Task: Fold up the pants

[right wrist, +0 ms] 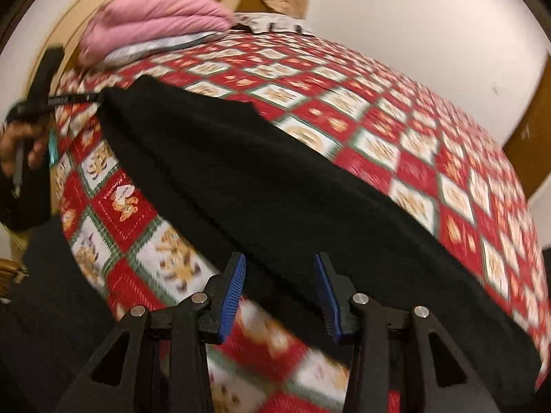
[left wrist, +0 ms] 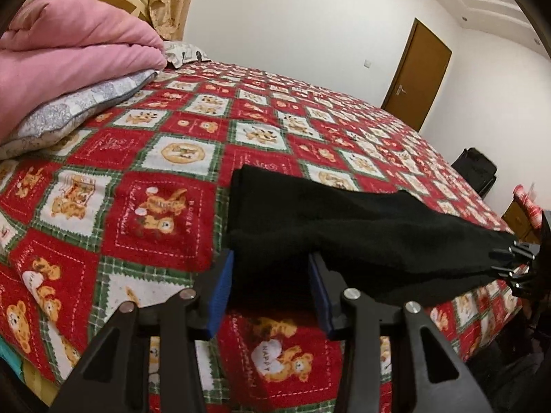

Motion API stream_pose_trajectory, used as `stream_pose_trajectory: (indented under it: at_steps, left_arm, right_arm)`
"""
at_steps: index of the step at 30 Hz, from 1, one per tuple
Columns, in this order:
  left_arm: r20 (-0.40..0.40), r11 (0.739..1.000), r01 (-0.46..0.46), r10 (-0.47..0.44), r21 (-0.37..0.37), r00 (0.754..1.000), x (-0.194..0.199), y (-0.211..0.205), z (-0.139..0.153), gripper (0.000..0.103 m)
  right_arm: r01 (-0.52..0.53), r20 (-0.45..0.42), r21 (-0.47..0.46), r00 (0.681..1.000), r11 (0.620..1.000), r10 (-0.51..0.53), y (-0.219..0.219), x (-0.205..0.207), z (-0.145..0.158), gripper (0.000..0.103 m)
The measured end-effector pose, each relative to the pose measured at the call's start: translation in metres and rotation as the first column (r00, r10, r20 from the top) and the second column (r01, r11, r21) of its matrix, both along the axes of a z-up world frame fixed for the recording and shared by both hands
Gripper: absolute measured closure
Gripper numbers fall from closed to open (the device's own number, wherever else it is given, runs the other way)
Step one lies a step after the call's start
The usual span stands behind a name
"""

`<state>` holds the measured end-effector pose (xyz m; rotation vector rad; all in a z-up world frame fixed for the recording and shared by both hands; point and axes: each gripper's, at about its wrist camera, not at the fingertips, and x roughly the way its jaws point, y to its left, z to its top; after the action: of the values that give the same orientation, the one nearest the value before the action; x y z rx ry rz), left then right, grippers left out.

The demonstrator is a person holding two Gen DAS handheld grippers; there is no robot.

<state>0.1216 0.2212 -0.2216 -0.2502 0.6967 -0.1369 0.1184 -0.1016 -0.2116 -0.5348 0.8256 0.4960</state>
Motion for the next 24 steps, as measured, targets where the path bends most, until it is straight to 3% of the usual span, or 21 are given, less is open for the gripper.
stream_pose_trajectory:
  at_steps: [9,13,14,15,18,21,24]
  left_arm:
    - [0.021,0.999,-0.004,0.005,-0.054,1.0,-0.002,0.004,0.002,0.063]
    - [0.028,1.0,0.004,-0.003,-0.027,1.0,-0.003,0.002,0.001,0.063]
    - [0.036,1.0,0.01,-0.01,-0.006,0.999,-0.004,0.001,0.002,0.063]
    - [0.047,0.999,0.016,-0.017,0.029,0.999,-0.006,-0.001,0.004,0.063]
    - [0.085,0.988,0.035,-0.049,0.152,0.995,-0.015,-0.007,0.008,0.063]
    - [0.086,0.987,0.076,-0.089,0.141,0.992,-0.019,-0.005,0.008,0.063]
    - [0.062,0.983,0.077,-0.088,0.167,0.994,-0.015,-0.009,0.002,0.062]
  right_arm:
    - [-0.107,0.076,-0.128,0.99,0.986,0.118,0.053,-0.004,-0.029,0.06]
    - [-0.111,0.12,-0.171,0.984,0.979,0.133,0.068,-0.006,-0.031,0.06]
    - [-0.103,0.114,-0.161,0.986,0.982,0.122,0.069,-0.002,-0.031,0.064]
    - [-0.091,0.12,-0.163,0.987,0.982,0.111,0.069,0.0,-0.031,0.078]
    - [-0.066,0.107,-0.147,0.991,0.987,0.082,0.067,0.007,-0.031,0.085]
    - [-0.057,0.102,-0.148,0.992,0.987,0.073,0.066,0.006,-0.032,0.096]
    - [-0.057,0.092,-0.147,0.993,0.987,0.071,0.067,0.003,-0.031,0.1]
